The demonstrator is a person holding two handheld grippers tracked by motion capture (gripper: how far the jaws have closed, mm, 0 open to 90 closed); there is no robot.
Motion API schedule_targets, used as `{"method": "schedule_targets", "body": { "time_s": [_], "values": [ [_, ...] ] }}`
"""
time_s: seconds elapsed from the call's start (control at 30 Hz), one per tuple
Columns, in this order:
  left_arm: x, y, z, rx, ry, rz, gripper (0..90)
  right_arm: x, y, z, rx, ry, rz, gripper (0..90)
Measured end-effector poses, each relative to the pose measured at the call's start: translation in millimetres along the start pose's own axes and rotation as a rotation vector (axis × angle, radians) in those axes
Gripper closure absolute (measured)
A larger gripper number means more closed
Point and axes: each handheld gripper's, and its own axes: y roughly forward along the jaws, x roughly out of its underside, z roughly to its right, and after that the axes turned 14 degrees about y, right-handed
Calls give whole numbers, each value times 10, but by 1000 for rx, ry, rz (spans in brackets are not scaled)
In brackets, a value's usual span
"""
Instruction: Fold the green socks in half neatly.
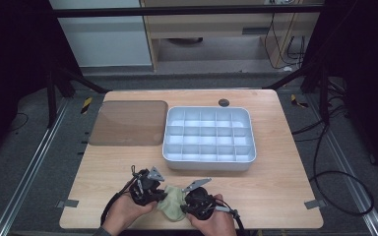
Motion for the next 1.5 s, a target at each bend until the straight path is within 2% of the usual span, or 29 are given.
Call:
{"method": "schedule_targets", "body": {
  "time_s": [0.33,0.53,0.97,1.07,1.17,1.33,1.5],
  "values": [
    [-129,-106,97,-4,52,-3,835,-11,10,-12,2,0,0,796],
    [-217,-111,183,14,73,-6,837,-17,21,-15,-1,9,4,796],
    [-329,-127,253,34,112,-13,838,-40,44,14,-28,24,10,796],
    [-373,-113,288,50,116,-2,838,-41,55,34,-44,32,17,796],
    [-410,-81,306,38,130,-22,837,-35,56,61,-62,38,21,791],
    [-403,-55,290,23,127,-33,837,0,55,110,-95,47,50,730],
    [-399,-41,283,9,133,-50,838,13,15,111,-75,45,55,598]
  ]
}}
